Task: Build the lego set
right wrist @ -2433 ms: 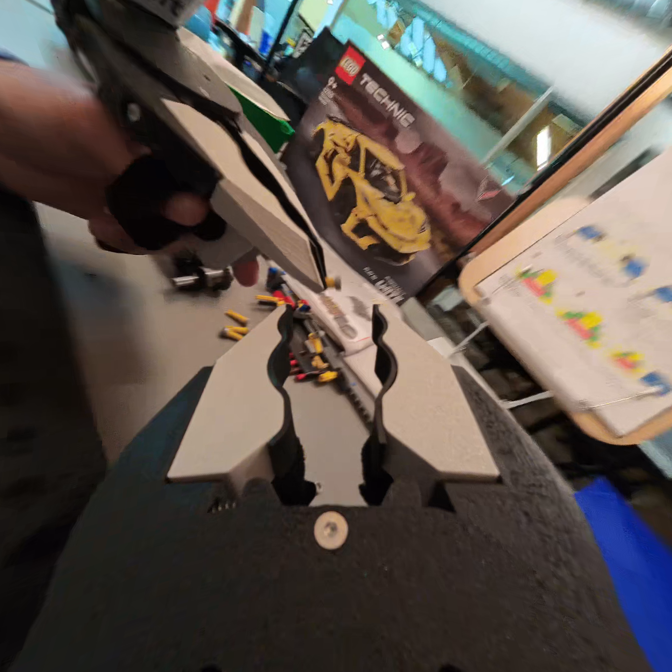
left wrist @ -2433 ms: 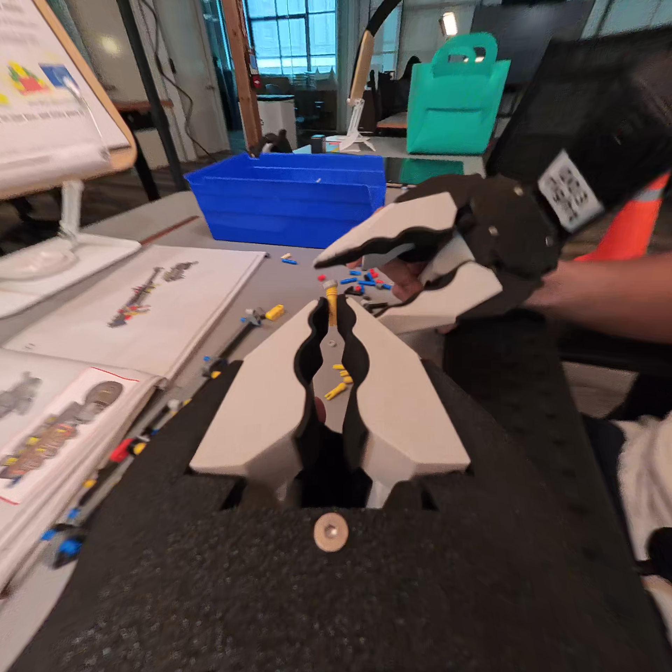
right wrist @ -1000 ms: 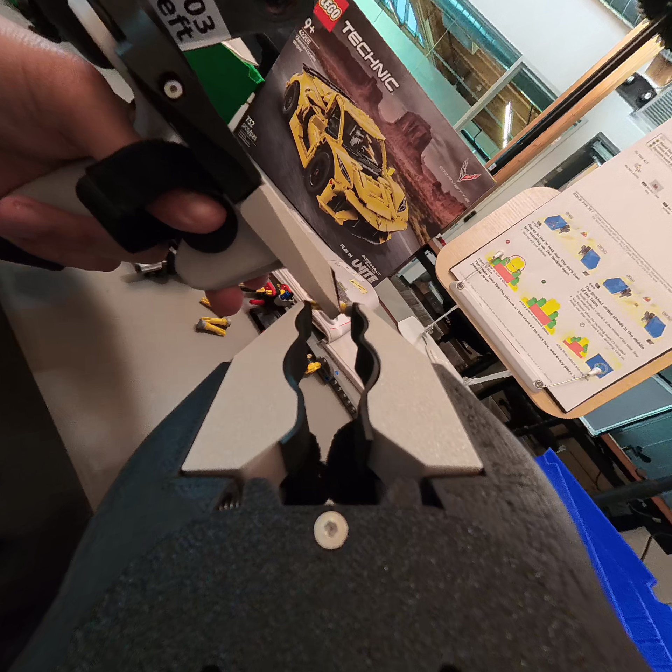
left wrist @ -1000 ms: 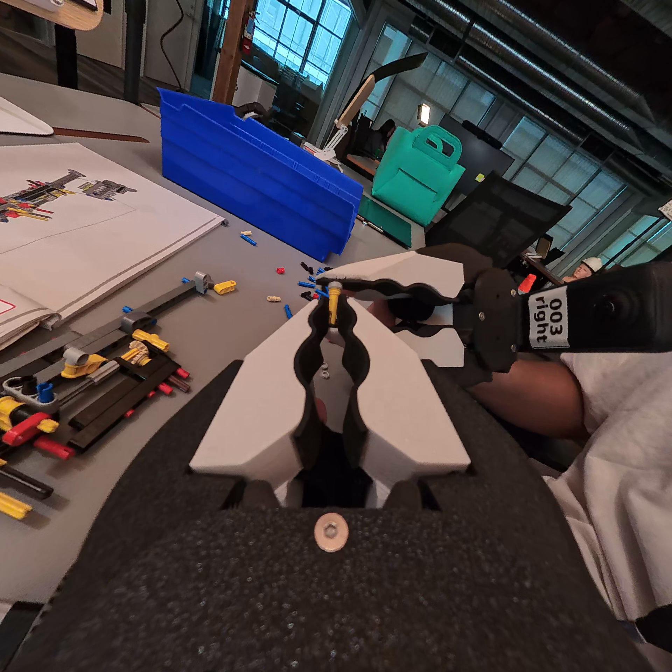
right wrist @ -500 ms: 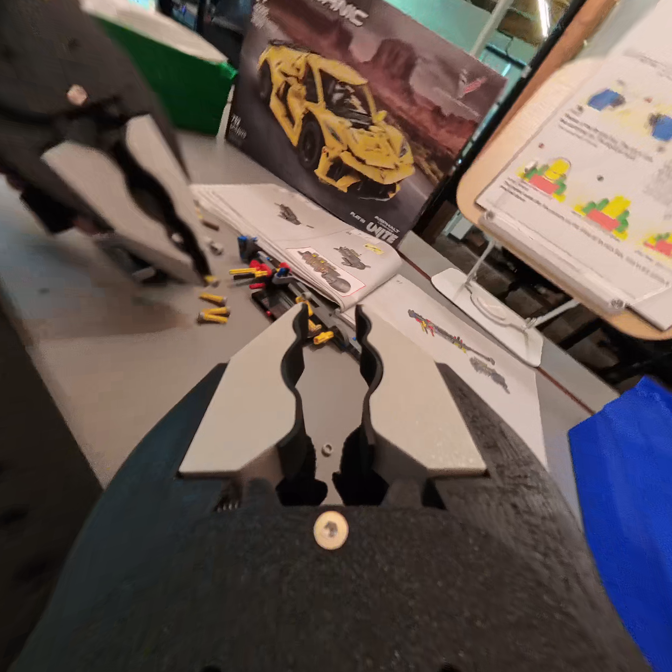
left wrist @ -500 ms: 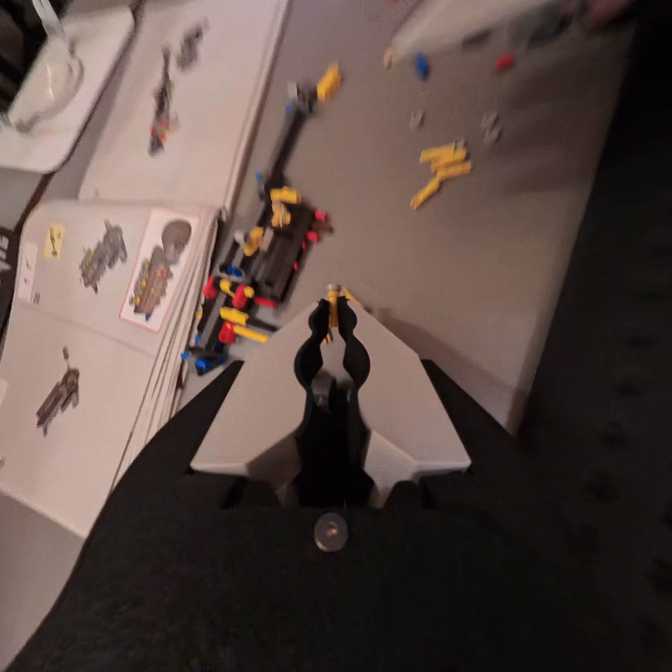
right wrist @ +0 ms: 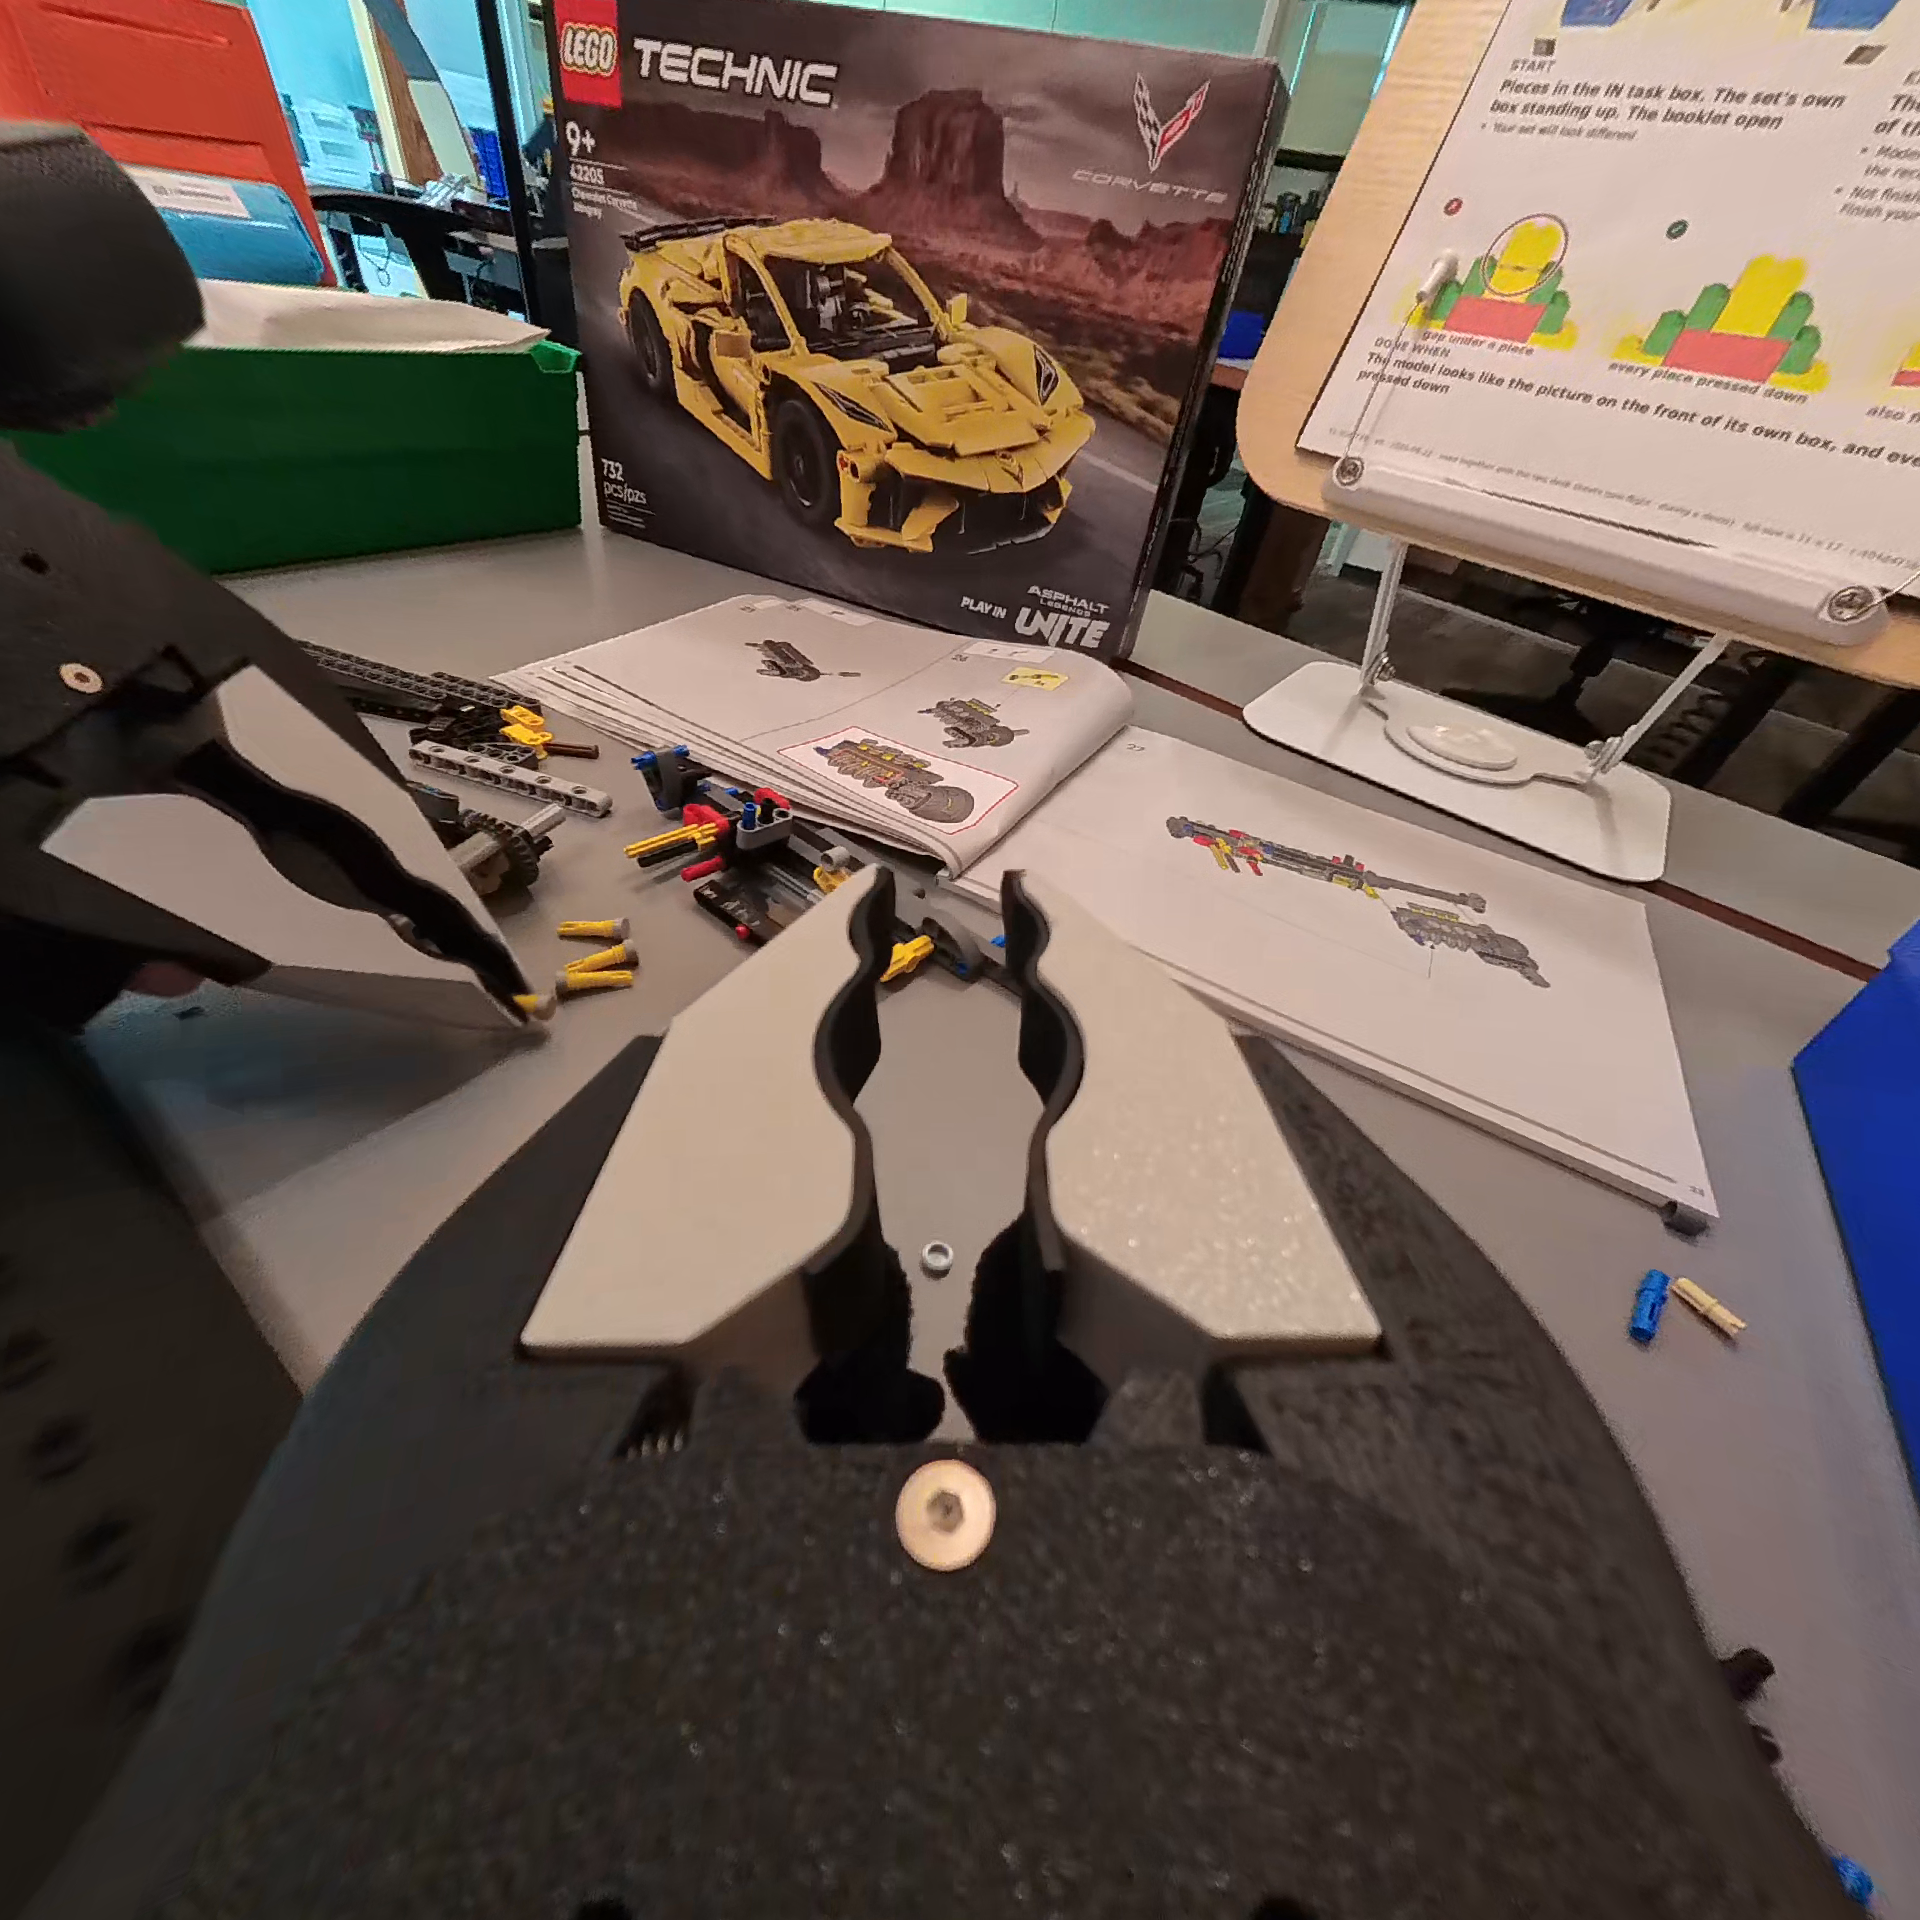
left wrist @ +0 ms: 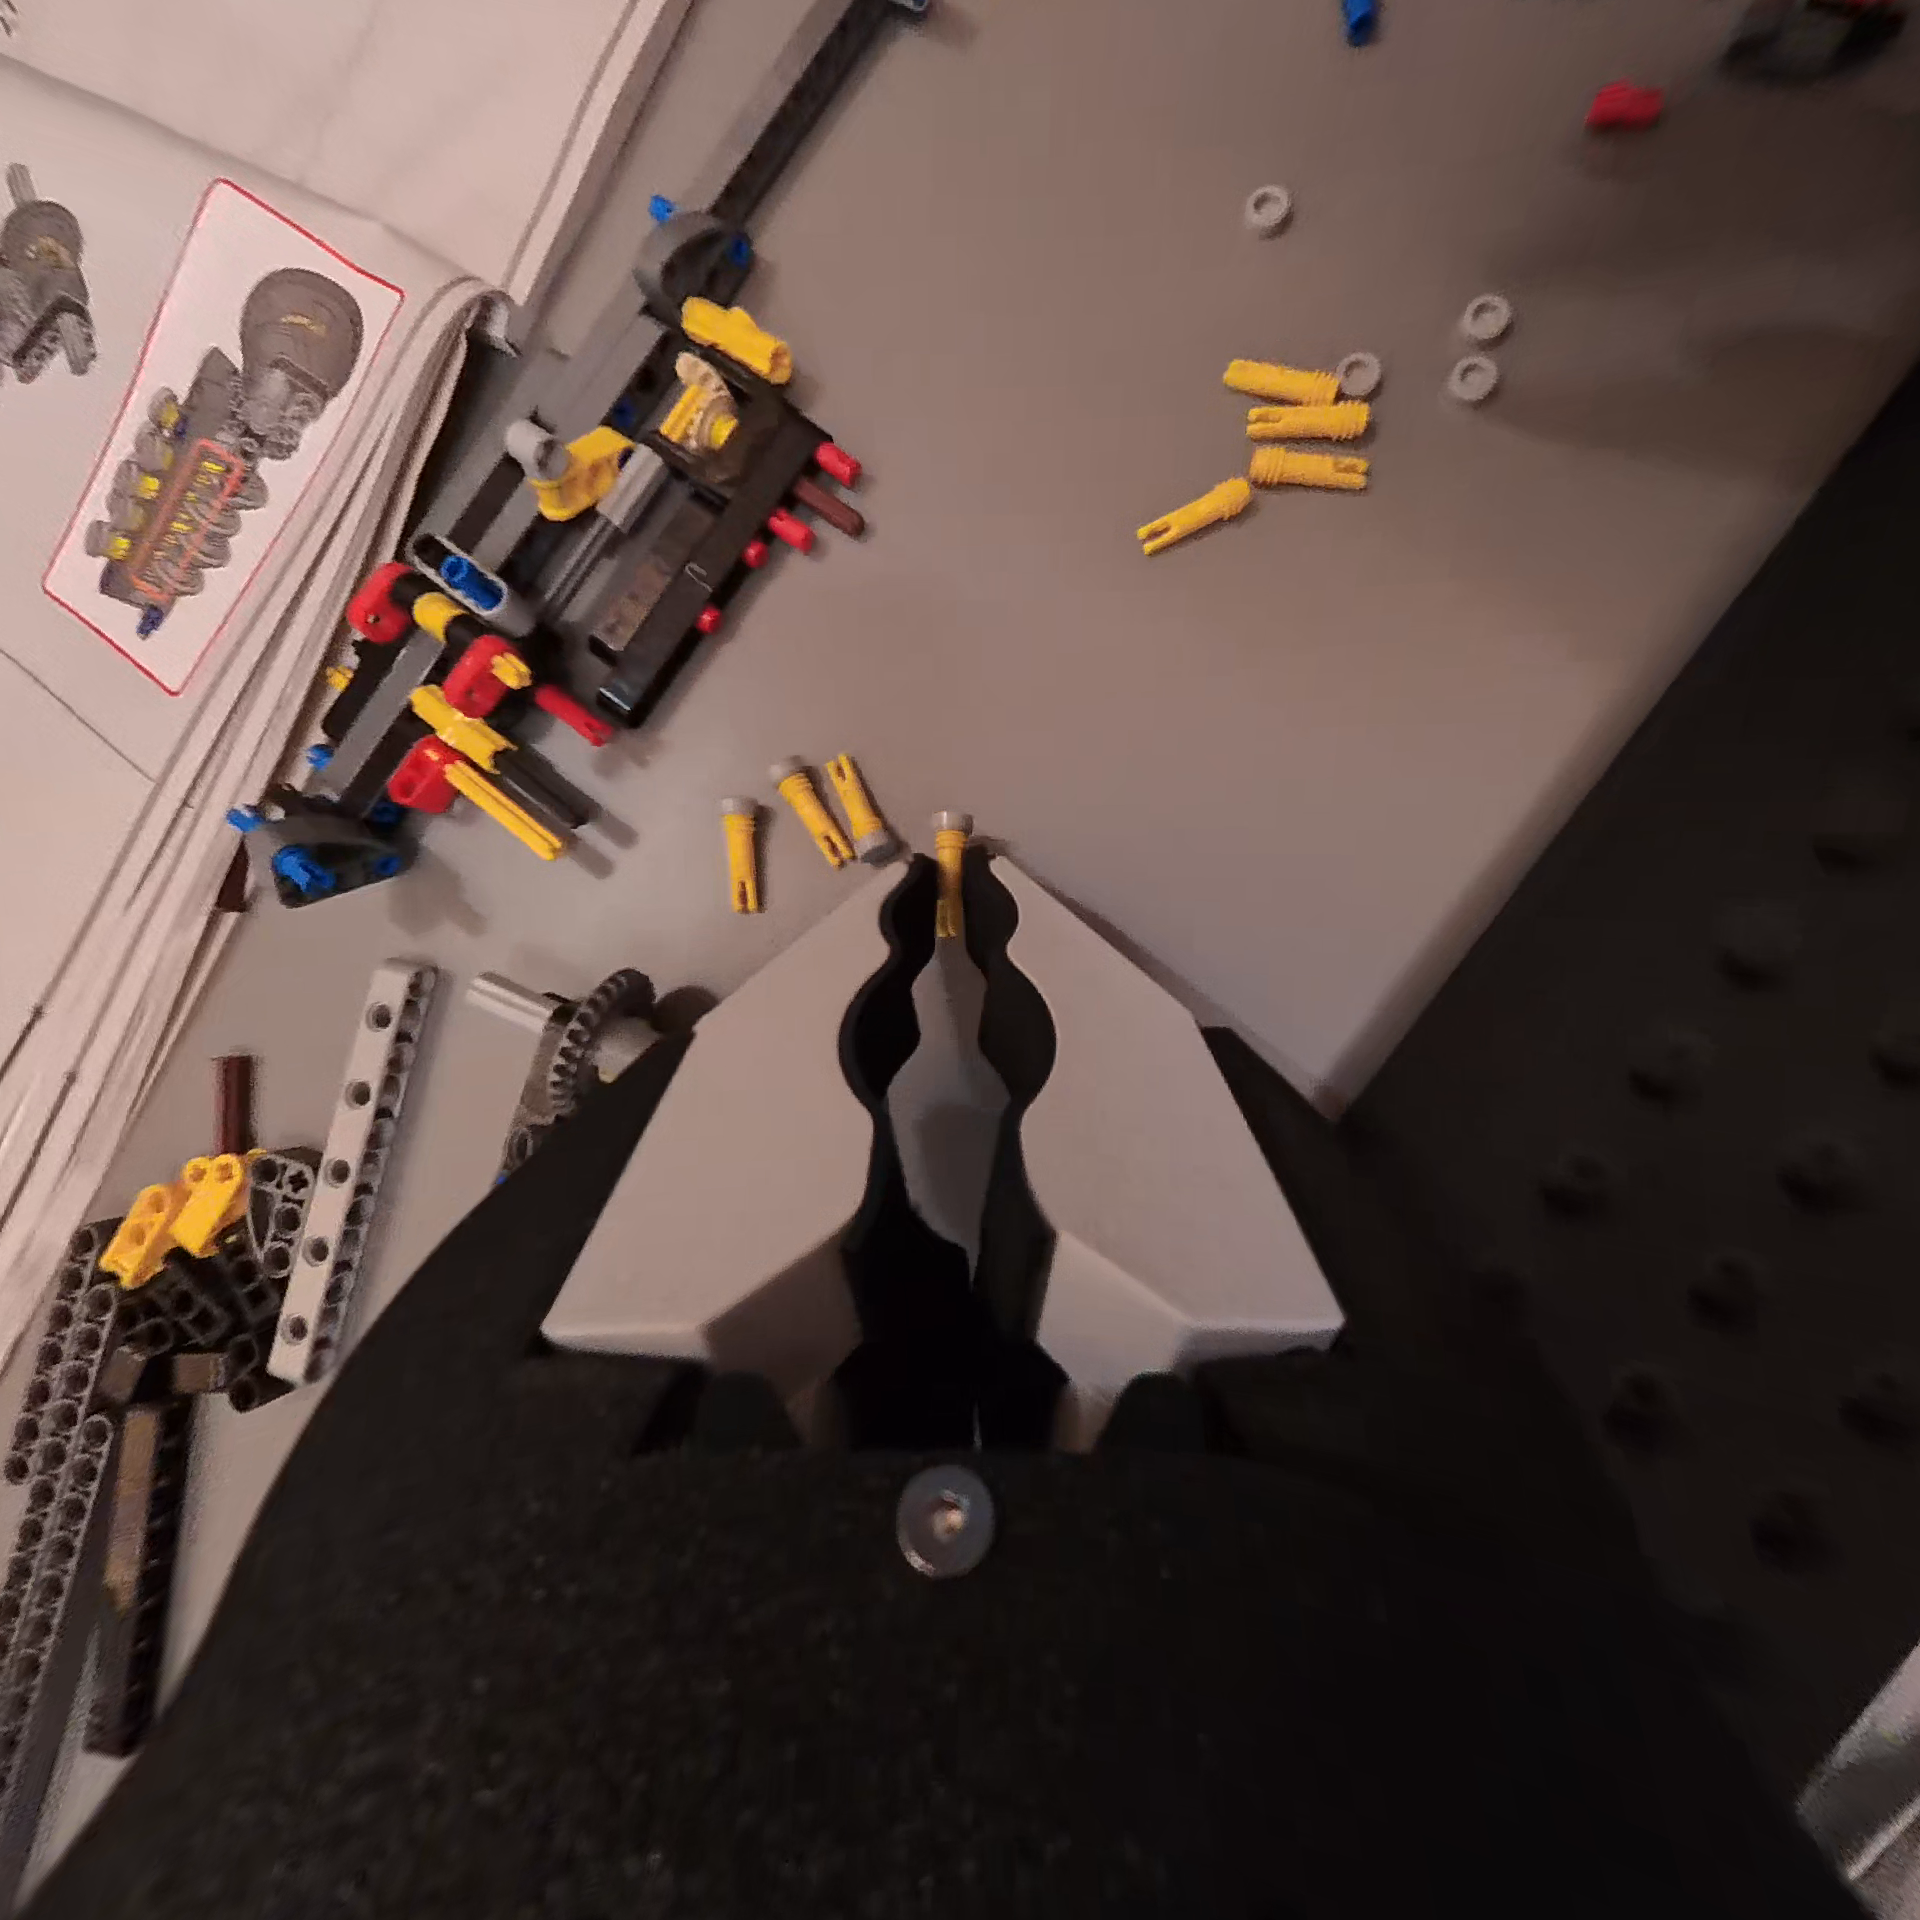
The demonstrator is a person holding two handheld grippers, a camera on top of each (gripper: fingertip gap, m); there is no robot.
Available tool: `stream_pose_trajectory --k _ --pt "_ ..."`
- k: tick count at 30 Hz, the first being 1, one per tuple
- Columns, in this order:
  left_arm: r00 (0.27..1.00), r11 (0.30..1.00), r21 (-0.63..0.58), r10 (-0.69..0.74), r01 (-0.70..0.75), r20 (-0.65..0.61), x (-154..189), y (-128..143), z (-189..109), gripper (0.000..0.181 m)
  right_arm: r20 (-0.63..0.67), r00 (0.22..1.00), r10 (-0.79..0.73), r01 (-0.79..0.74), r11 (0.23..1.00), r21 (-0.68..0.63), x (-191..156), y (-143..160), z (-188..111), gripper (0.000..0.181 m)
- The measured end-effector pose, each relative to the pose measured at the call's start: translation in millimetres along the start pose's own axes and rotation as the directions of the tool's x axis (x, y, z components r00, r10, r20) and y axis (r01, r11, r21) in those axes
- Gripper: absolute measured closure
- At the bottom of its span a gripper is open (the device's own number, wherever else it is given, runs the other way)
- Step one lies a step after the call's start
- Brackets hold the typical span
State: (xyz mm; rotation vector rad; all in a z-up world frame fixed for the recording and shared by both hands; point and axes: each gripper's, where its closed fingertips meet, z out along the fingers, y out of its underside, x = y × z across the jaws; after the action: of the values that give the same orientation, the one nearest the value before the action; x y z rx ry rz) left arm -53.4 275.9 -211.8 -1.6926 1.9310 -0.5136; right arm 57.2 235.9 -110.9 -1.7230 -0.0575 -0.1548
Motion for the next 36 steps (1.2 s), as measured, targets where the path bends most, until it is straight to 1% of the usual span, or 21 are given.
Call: stream_pose_trajectory --k 2,4,6,7,9,11,13,15,16,18,20,22,23,24,25,27,28,30,31,33,36 --pt "1.000 1.000 -0.001 -0.004 0.004 0.012 -2.4 0.5 2.9 0.177 0.013 0.999 0.030 -0.029 0.999 -0.040 0.5 7.6 2.2 0.160" --pt "1.000 1.000 -0.002 -0.006 0.006 0.015 -3.8 0.6 3.1 0.176 0.068 0.995 0.080 -0.072 0.991 -0.112 -5.0 19.4 5.7 0.156" --pt "1.000 1.000 0.006 -0.007 0.007 0.021 -5.7 -0.2 2.0 0.165 0.179 0.977 0.116 -0.066 0.963 -0.261 -20.6 43.3 7.4 0.152" --pt "1.000 1.000 0.021 -0.012 0.012 0.020 -6.6 -2.1 0.1 0.159 0.251 0.961 0.119 -0.025 0.937 -0.348 -31.1 57.6 5.3 0.151" --pt "1.000 0.995 0.097 -0.028 0.027 0.008 -7.3 -11.9 -8.4 0.155 0.342 0.931 0.128 0.046 0.888 -0.458 -46.1 77.1 0.8 0.154" --pt "0.999 0.982 0.188 -0.031 0.037 -0.034 -4.5 -23.9 -19.2 0.153 0.408 0.900 0.153 0.065 0.878 -0.474 -61.0 80.0 -1.0 0.158" --pt "0.997 0.954 0.300 0.029 -0.005 -0.077 2.3 -37.3 -31.0 0.149 0.426 0.897 0.114 0.124 0.862 -0.491 -65.5 86.6 -0.9 0.161" --pt "0.980 0.922 0.365 0.176 -0.131 -0.091 13.5 -41.6 -36.5 0.150 0.431 0.902 0.040 0.200 0.844 -0.498 -65.4 93.8 0.2 0.164" --pt "0.965 0.898 0.381 0.257 -0.219 -0.053 15.0 -42.0 -36.2 0.150 0.428 0.904 0.016 0.215 0.847 -0.487 -65.6 93.3 2.7 0.166" --pt "0.905 0.838 0.367 0.424 -0.402 0.024 16.7 -39.8 -30.7 0.153 0.440 0.898 0.014 0.221 0.851 -0.477 -69.1 93.0 5.2 0.175" --pt "0.809 0.751 0.320 0.578 -0.578 0.106 15.6 -39.1 -21.8 0.150 0.439 0.898 0.034 0.206 0.848 -0.488 -68.6 93.0 6.5 0.176" --pt "0.666 0.619 0.247 0.708 -0.745 0.235 9.4 -44.3 -14.0 0.147 0.445 0.890 0.099 0.156 0.851 -0.501 -68.7 87.0 6.9 0.176" --pt "0.580 0.542 0.208 0.761 -0.814 0.290 8.1 -47.1 -10.8 0.146 0.454 0.877 0.159 0.092 0.871 -0.483 -70.5 75.7 7.7 0.176" --pt "0.502 0.468 0.181 0.796 -0.865 0.338 8.6 -50.7 -8.9 0.147 0.486 0.841 0.237 0.021 0.884 -0.467 -75.8 62.0 6.3 0.176" --pt "0.444 0.409 0.173 0.817 -0.896 0.369 11.3 -53.7 -7.8 0.148 0.516 0.800 0.305 -0.042 0.888 -0.459 -80.0 49.8 4.4 0.177" --pt "0.393 0.348 0.183 0.818 -0.920 0.421 16.1 -60.2 -9.1 0.152 0.530 0.766 0.363 -0.111 0.887 -0.448 -79.7 36.7 5.0 0.176" --pt "0.388 0.335 0.196 0.806 -0.922 0.446 17.9 -63.4 -11.2 0.157 0.540 0.753 0.375 -0.134 0.892 -0.432 -80.1 31.4 4.5 0.177" --pt "0.388 0.316 0.226 0.767 -0.921 0.511 20.2 -70.0 -17.9 0.175 0.547 0.739 0.395 -0.162 0.891 -0.424 -80.3 27.8 3.1 0.177" --pt "0.389 0.312 0.233 0.757 -0.921 0.525 21.1 -70.3 -19.2 0.178 0.553 0.732 0.398 -0.171 0.893 -0.416 -80.9 26.4 1.9 0.177" --pt "0.406 0.317 0.253 0.732 -0.914 0.547 21.5 -71.3 -21.6 0.179 0.566 0.720 0.402 -0.197 0.900 -0.389 -80.2 23.0 0.3 0.176" --pt "0.477 0.376 0.293 0.695 -0.879 0.538 19.2 -72.2 -24.1 0.179 0.573 0.733 0.365 -0.216 0.925 -0.313 -78.3 16.9 -0.1 0.172"
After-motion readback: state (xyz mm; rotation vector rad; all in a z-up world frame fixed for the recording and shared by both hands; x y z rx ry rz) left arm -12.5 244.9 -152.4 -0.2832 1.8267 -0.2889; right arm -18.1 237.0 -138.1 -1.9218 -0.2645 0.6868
